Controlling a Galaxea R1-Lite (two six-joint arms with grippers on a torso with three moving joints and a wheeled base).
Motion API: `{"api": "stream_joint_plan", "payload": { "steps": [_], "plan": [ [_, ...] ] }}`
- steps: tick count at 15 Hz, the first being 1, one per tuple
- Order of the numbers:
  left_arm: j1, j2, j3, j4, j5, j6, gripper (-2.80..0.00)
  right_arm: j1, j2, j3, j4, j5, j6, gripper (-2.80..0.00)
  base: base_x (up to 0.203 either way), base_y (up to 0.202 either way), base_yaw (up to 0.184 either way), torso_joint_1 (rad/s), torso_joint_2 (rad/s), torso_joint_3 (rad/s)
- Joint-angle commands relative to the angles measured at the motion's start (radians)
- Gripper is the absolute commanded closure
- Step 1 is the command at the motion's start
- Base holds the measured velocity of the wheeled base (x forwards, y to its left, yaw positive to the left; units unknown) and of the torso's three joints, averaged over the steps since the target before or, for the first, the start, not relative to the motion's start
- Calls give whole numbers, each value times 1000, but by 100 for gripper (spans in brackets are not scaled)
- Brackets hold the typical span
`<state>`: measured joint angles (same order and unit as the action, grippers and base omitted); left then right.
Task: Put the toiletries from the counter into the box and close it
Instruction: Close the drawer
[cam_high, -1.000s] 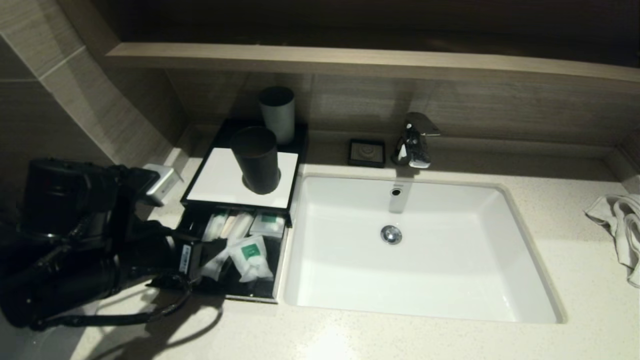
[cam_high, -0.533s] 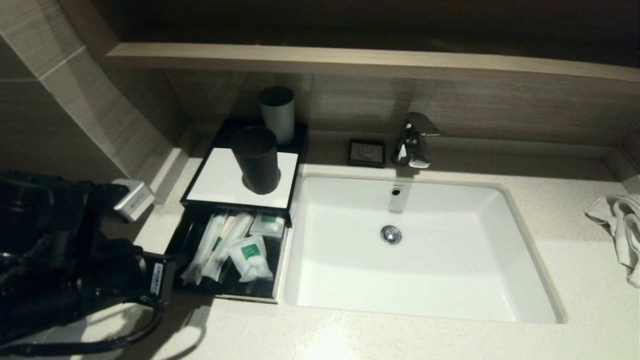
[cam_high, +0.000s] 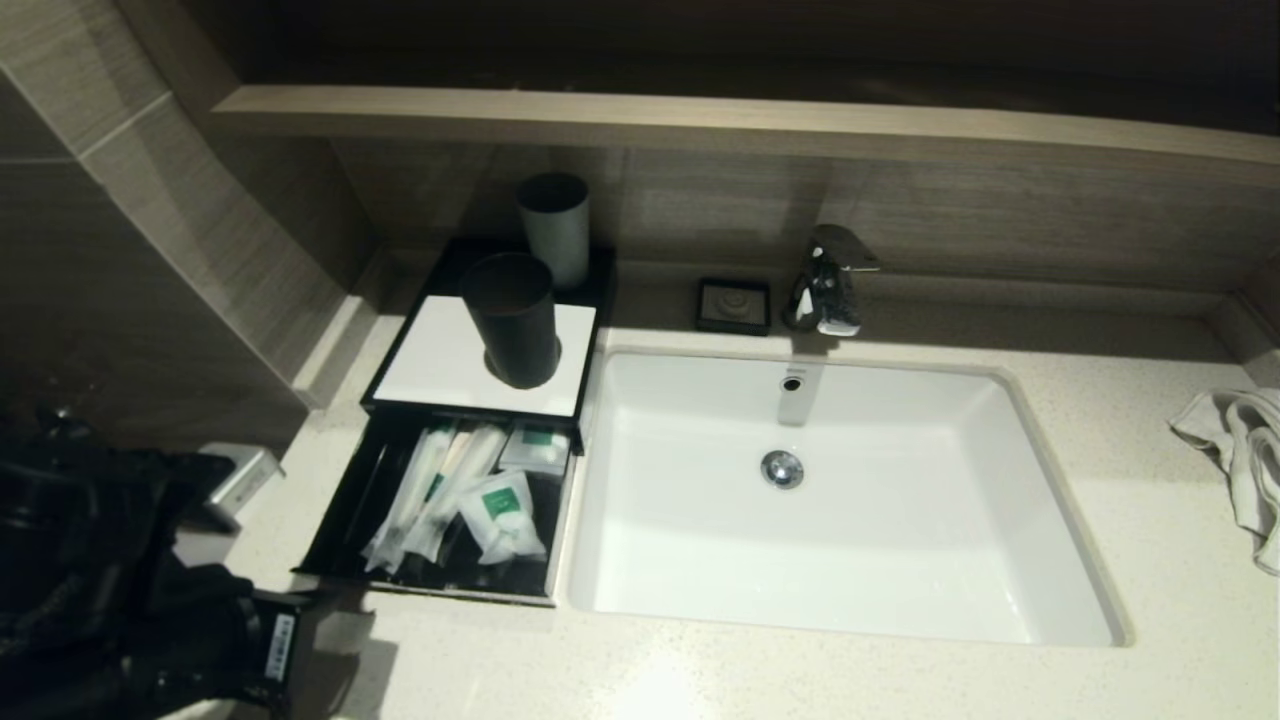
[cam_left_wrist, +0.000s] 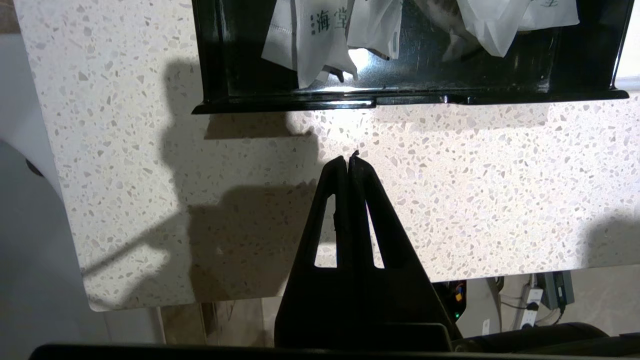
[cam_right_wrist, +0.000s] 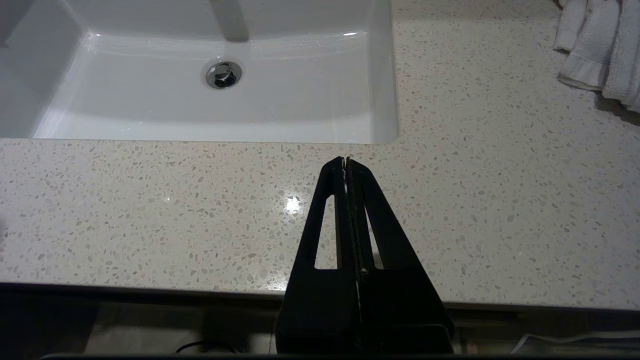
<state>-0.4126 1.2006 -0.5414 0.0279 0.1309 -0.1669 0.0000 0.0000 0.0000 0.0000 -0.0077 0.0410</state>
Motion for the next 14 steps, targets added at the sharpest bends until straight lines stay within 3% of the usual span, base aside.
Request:
{"api": "stream_joint_plan", "payload": {
  "steps": [1, 14],
  "plan": [
    [0, -24, 24, 3, 3, -6, 0, 0, 0, 0, 0, 0, -1, 0, 0, 0, 0, 0, 0, 0],
    [3, -7, 94, 6, 14, -27, 0, 0, 1, 0, 0, 0, 0, 0, 0, 0, 0, 0, 0, 0]
  ]
}}
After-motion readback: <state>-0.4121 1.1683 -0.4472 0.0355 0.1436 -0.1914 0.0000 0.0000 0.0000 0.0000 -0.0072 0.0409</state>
